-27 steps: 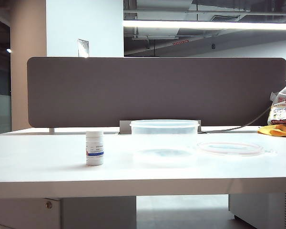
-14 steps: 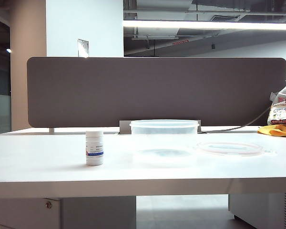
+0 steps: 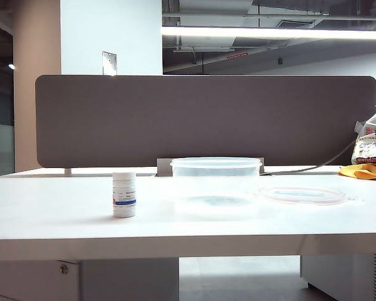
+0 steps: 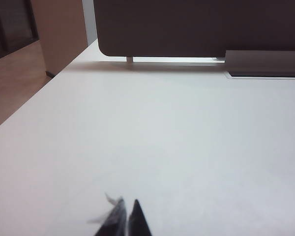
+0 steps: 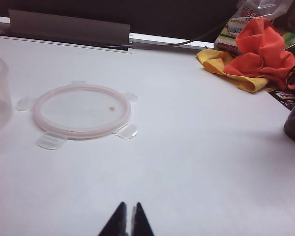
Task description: Remove the lid of the round box, pick up the small white medicine bottle inside, and place it on the table.
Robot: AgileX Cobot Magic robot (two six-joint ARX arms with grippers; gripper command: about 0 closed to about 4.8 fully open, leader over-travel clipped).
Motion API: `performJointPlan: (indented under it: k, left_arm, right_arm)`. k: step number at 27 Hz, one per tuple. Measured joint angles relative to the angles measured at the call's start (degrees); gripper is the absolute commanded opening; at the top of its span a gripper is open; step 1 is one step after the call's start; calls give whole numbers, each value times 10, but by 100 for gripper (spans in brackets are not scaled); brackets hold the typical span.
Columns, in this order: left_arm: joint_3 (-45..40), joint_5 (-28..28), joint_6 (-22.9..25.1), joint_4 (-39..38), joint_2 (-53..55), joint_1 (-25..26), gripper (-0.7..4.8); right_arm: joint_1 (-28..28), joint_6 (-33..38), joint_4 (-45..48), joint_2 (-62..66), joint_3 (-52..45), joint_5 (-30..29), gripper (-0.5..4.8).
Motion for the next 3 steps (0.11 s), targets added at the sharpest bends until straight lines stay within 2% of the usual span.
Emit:
performJointPlan:
  k: [3]
  left_arm:
    - [0, 0, 0, 0, 0, 0, 20]
  right_arm:
    - [0, 0, 0, 0, 0, 0, 24]
